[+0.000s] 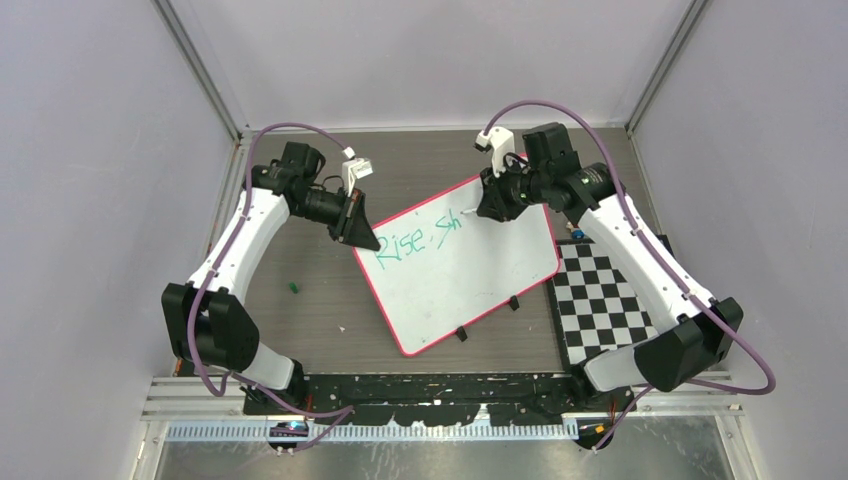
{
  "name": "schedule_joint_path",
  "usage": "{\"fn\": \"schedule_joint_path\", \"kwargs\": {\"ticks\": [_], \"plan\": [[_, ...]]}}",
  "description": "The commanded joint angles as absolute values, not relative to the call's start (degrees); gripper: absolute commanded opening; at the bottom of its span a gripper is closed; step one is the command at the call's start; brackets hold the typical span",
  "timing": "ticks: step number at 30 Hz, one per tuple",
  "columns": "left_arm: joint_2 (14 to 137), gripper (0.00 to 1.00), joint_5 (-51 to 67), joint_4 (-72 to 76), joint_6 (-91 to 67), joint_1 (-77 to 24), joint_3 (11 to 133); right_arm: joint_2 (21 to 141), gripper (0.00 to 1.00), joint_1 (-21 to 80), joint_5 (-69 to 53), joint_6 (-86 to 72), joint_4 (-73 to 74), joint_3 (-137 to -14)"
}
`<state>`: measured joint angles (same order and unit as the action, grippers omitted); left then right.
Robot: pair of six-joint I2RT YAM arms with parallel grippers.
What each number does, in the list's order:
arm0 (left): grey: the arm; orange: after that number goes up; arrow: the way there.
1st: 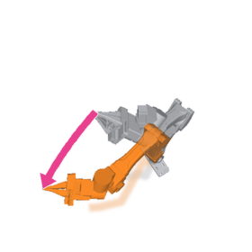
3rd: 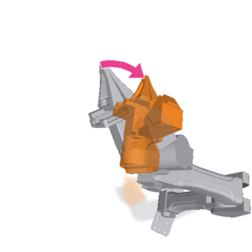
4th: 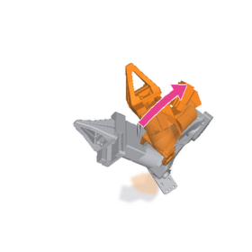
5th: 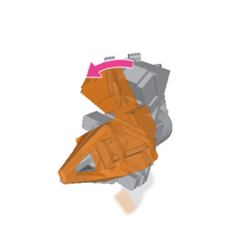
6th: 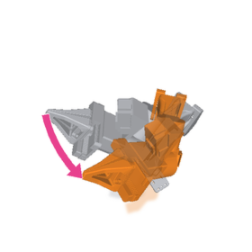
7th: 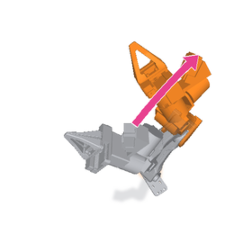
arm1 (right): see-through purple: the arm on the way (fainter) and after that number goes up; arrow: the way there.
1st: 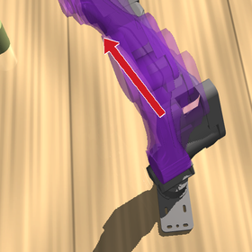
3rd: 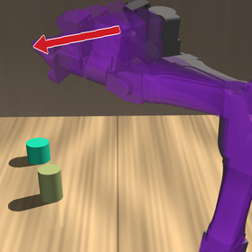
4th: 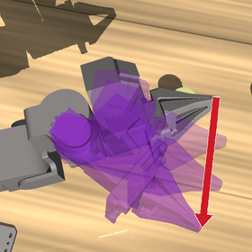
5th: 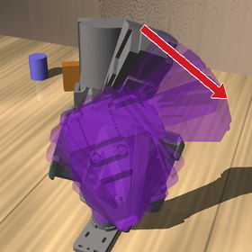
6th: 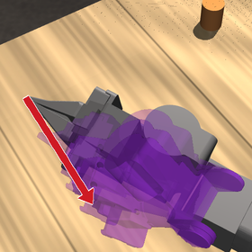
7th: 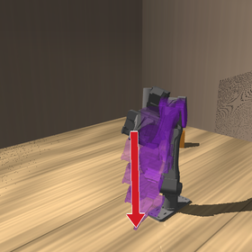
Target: Write a sentence on the whiteboard
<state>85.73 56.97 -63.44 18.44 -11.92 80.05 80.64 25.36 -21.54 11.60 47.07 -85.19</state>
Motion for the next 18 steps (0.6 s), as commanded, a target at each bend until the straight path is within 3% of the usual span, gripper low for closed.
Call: {"fn": "schedule_joint_path", "kwargs": {"ticks": [1, 9, 18], "plan": [[85.04, 0.0, 56.12, -63.13, 21.06, -12.83, 79.44, 79.16, 0.0, 25.13, -19.99, 12.52, 44.52, -82.65], [85.22, 0.0, 56.25, -63.11, 21.04, -12.83, 79.59, 76.7, 0.0, 25.11, -20.71, 11.95, 44.54, -78.15], [85.07, 0.0, 56.34, -63.11, 20.99, -12.93, 79.56, 77.21, 0.0, 25.09, -23.11, 11.23, 46.06, -84.99]]}}
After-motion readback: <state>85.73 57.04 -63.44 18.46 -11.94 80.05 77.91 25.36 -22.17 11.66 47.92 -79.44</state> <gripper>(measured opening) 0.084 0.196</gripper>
